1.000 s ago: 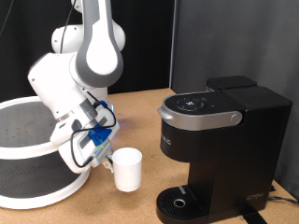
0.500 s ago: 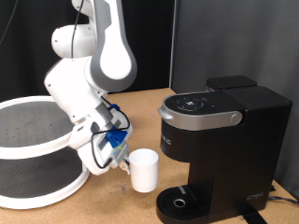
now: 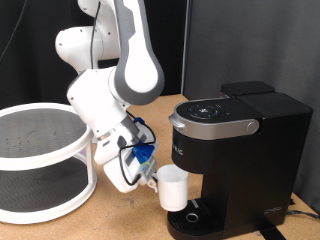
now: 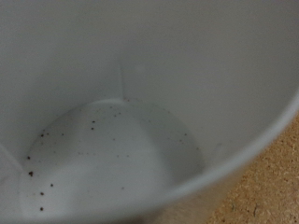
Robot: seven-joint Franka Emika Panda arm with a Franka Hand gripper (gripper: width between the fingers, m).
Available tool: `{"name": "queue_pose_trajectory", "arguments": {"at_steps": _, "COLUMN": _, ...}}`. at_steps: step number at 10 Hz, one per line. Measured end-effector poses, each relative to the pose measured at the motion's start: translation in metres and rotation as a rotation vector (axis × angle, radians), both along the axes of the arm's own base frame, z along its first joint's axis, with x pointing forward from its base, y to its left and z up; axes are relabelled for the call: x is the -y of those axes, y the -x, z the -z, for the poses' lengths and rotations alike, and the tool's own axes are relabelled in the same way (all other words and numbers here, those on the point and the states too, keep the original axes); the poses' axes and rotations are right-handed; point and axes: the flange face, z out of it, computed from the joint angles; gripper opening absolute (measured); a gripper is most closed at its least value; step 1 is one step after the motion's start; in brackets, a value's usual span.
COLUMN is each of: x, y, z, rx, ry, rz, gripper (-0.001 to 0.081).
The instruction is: Make a cup of coffee with the keurig machine
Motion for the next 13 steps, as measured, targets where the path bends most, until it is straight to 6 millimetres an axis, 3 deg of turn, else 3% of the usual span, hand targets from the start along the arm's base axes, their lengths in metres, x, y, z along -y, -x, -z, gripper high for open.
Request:
{"name": "queue_pose_trajectory", "arguments": {"at_steps": 6, "x": -0.034, "y": -0.018, "z": 0.016, "rx": 0.023, "ry": 0.009, "rz": -0.020, "gripper": 0.0070}}
{"name": "queue_pose_trajectory", "arguments": {"at_steps": 12, "x": -0.040, "y": -0.020, "z": 0.019, "rx": 0.038, "ry": 0.004, "rz": -0.011, "gripper": 0.0071}}
{"name": "queue_pose_trajectory", "arguments": {"at_steps": 13, "x": -0.040, "y": -0.020, "z": 0.019, "rx": 0.038, "ry": 0.004, "rz": -0.011, "gripper": 0.0274}}
